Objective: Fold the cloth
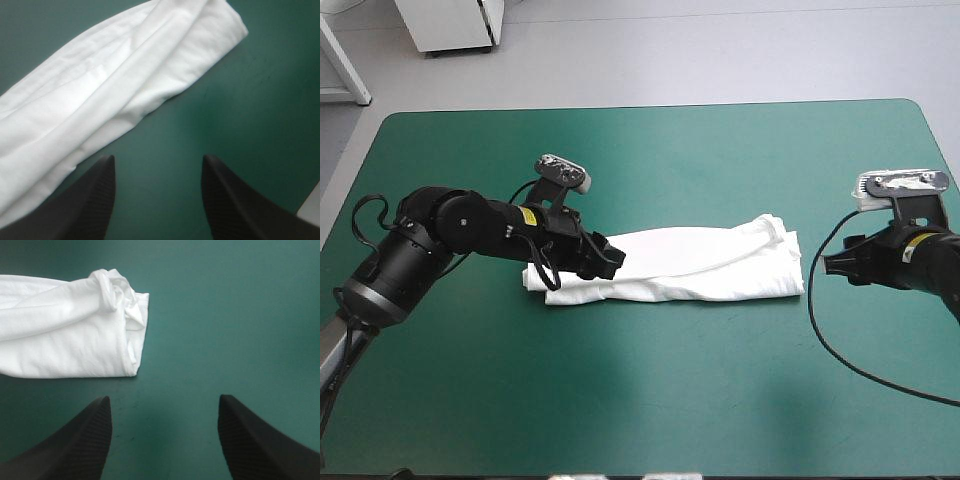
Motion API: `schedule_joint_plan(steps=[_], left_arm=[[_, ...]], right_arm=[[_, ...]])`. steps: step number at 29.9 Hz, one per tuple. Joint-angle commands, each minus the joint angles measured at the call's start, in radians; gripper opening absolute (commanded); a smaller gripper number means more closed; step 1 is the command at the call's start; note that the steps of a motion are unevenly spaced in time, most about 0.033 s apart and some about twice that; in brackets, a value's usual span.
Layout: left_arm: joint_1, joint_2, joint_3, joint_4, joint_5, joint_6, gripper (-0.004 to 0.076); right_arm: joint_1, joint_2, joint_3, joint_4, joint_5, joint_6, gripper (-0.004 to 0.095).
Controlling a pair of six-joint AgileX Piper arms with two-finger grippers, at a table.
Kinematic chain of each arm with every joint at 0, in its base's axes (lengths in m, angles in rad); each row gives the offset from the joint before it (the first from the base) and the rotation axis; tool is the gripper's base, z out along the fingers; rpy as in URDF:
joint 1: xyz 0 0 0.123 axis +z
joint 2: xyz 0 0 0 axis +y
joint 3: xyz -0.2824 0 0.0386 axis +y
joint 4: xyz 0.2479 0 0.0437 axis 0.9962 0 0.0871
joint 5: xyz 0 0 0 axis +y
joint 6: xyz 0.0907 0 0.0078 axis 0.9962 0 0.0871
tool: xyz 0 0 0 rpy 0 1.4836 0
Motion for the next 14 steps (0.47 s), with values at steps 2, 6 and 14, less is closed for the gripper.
schedule_joint_plan(steps=[2, 6, 14], left_arm=[[-0.015, 0.023, -0.046, -0.064, -0.065, 0.020, 0.0412], [-0.015, 0.098, -0.050, -0.102, -0.083, 0.061, 0.0412], [-0.015, 0.279, -0.105, -0.154, -0.127, 0.137, 0.0219]], right_arm=[[-0.005, -0.031, -0.037, -0.083, 0.009, 0.055, 0.0591], [-0.005, -0.024, -0.036, -0.146, 0.004, 0.109, 0.0590], [-0.052, 0.071, -0.039, -0.163, -0.077, 0.157, 0.0590]])
